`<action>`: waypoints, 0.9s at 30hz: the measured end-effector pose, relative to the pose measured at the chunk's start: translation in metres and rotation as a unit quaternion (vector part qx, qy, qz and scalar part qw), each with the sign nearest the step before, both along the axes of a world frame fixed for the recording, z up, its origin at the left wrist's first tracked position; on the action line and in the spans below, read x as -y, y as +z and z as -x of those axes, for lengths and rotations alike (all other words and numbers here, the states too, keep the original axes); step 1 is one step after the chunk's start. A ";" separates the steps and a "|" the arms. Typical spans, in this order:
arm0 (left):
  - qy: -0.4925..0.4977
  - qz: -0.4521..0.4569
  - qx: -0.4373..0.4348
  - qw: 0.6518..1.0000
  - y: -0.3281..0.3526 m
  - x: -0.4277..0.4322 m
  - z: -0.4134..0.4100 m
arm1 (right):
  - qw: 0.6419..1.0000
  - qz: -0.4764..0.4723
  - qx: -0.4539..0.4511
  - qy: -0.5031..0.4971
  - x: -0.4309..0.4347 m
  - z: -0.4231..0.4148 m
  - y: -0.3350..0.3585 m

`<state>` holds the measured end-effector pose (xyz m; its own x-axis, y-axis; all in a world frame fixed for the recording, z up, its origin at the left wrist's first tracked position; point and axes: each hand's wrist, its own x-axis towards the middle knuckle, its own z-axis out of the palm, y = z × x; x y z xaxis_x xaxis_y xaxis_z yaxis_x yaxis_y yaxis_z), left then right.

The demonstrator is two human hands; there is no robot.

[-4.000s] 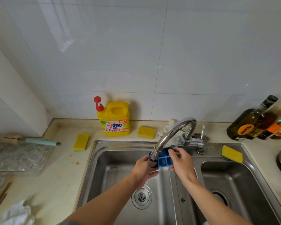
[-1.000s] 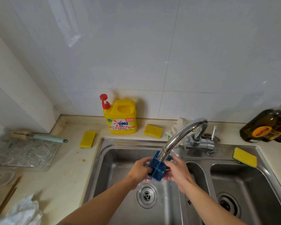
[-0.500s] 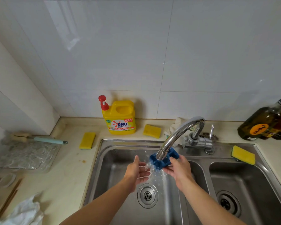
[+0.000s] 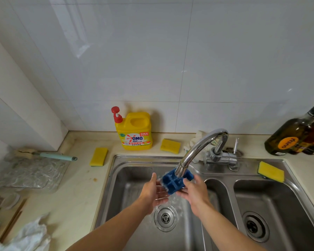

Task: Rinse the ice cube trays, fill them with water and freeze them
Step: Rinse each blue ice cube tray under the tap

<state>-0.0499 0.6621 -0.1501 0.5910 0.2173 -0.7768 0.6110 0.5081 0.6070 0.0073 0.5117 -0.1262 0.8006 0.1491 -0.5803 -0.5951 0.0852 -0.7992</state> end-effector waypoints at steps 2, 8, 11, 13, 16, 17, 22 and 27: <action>-0.005 0.019 0.002 1.000 0.001 0.002 0.001 | 1.000 0.004 0.001 0.002 0.000 0.002 -0.001; -0.015 0.035 0.005 0.999 0.004 0.008 0.005 | 1.000 0.017 0.000 0.013 -0.002 0.009 -0.002; -0.012 0.026 0.002 1.000 0.004 0.007 0.006 | 0.999 0.032 0.011 0.037 -0.003 0.011 -0.001; -0.009 0.024 -0.001 1.000 0.003 0.008 0.007 | 0.999 0.024 0.011 0.036 -0.003 0.012 0.000; -0.004 0.022 -0.003 1.000 0.005 0.007 0.009 | 0.998 0.035 0.017 0.056 -0.003 0.014 0.001; -0.005 0.022 -0.001 1.000 0.005 0.007 0.009 | 0.998 0.037 0.022 0.056 -0.003 0.015 0.001; -0.025 0.045 0.005 0.999 0.010 0.010 0.010 | 0.998 0.015 0.001 0.067 0.002 0.017 0.003; -0.077 0.083 0.014 0.993 0.011 0.012 0.007 | 0.995 0.000 -0.012 0.098 0.018 0.013 0.008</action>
<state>-0.0573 0.6497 -0.1387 0.6296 -0.0069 -0.7769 0.6731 0.5041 0.5410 -0.0058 0.4938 -0.1182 0.7419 0.3005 -0.5995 -0.6196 -0.0347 -0.7842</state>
